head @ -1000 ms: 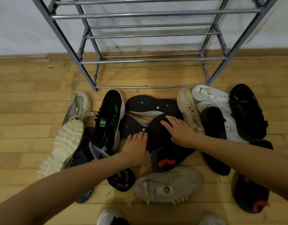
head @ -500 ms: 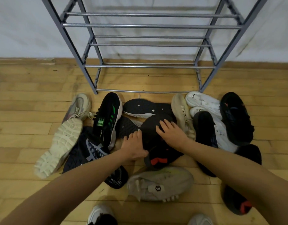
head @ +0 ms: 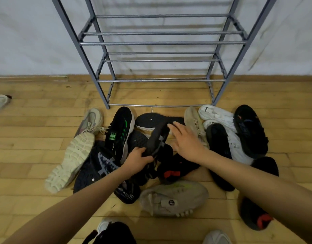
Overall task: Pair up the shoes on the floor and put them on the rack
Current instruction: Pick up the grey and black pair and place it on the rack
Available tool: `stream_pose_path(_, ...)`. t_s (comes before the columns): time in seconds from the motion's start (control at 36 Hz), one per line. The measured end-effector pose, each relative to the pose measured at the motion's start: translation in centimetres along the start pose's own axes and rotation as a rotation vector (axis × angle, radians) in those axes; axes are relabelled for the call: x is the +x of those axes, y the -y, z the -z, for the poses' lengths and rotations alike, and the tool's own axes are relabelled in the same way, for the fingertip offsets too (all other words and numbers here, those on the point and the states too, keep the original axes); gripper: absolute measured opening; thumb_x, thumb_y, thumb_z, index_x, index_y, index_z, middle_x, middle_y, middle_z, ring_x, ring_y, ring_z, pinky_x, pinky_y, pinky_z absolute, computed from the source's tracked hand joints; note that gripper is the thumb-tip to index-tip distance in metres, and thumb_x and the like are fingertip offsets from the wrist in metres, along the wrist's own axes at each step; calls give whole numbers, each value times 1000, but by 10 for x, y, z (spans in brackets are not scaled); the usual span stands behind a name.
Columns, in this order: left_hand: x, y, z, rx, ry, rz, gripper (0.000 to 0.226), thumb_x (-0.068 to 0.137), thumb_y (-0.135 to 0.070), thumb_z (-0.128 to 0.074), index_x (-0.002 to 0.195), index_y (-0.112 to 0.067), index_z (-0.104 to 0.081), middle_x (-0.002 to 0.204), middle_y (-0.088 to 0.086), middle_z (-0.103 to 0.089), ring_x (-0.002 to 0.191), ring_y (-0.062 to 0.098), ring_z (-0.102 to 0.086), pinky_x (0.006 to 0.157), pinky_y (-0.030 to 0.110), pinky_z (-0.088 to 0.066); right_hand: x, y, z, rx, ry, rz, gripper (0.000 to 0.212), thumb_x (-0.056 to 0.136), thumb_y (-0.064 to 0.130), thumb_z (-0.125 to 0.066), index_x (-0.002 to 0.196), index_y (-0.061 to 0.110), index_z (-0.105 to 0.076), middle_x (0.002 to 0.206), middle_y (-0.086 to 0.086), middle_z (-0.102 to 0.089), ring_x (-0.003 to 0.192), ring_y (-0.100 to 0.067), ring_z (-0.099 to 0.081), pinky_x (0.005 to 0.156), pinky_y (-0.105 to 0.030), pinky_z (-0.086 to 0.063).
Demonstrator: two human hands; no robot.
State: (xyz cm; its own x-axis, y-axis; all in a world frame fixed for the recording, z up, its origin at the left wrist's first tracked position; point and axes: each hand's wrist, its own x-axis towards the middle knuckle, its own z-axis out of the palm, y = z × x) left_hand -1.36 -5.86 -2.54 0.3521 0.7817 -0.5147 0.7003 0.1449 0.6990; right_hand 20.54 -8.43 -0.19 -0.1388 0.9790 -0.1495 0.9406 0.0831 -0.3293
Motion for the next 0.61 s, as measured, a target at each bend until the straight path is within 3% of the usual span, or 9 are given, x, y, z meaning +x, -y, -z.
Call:
stream_pose_path(0.08, -4, -2, 2, -511, 28, 161, 47, 87, -19, -63, 132, -9, -52, 105, 2, -67, 95, 20, -66, 84, 33, -54, -4, -4, 5, 252, 162, -186, 66, 97, 36, -47, 151, 20, -14, 155, -7, -25, 140, -27, -30, 107, -36, -33)
stream_pose_path(0.17, -7, -6, -2, -756, 55, 172, 34, 88, -11, -61, 123, -8, -60, 103, 5, -72, 94, 20, -69, 80, 32, -55, -9, -2, 4, 551, 288, -354, 65, 95, 45, -48, 149, 25, -19, 140, -3, -48, 120, -19, -52, 86, -26, -42)
stream_pose_path(0.28, -20, -15, -10, -782, 156, 152, 18, 88, -10, -61, 102, -21, -64, 101, -2, -72, 97, 14, -65, 76, 26, -49, -19, 3, 0, 715, 266, -390, 66, 93, 43, -53, 148, 29, -20, 130, -1, -53, 100, -10, -53, 71, -18, -43)
stream_pose_path(0.39, -33, -21, -19, -757, 252, 137, 39, 89, -8, -59, 127, -12, -53, 120, 4, -65, 109, 17, -60, 84, 27, -48, -28, 6, -2, 960, 210, -460, 63, 90, 32, -62, 143, 24, -29, 124, 0, -57, 88, 0, -57, 52, -8, -46)
stream_pose_path(0.47, -37, -21, -25, -741, 269, 123, 45, 91, -6, -56, 135, -9, -47, 129, 7, -60, 117, 20, -57, 95, 29, -45, -31, 6, -7, 1117, 213, -506, 54, 87, 22, -67, 133, 23, -39, 125, -2, -60, 92, -8, -61, 59, -17, -52)
stream_pose_path(0.56, -37, -18, -27, -746, 268, 109, 40, 93, -6, -52, 133, -10, -49, 126, 4, -62, 111, 15, -60, 87, 24, -48, -22, 12, -12, 1229, 167, -575, 51, 88, 13, -66, 131, 21, -40, 103, 2, -64, 87, -12, -63, 62, -26, -53)
stream_pose_path(0.61, -35, -12, -27, -708, 231, 117, 36, 93, -6, -53, 129, -11, -53, 123, 3, -64, 109, 14, -61, 84, 23, -49, -11, 18, -18, 1212, 136, -564, 56, 88, 10, -64, 137, 17, -38, 99, 4, -62, 87, -13, -62, 67, -28, -53)
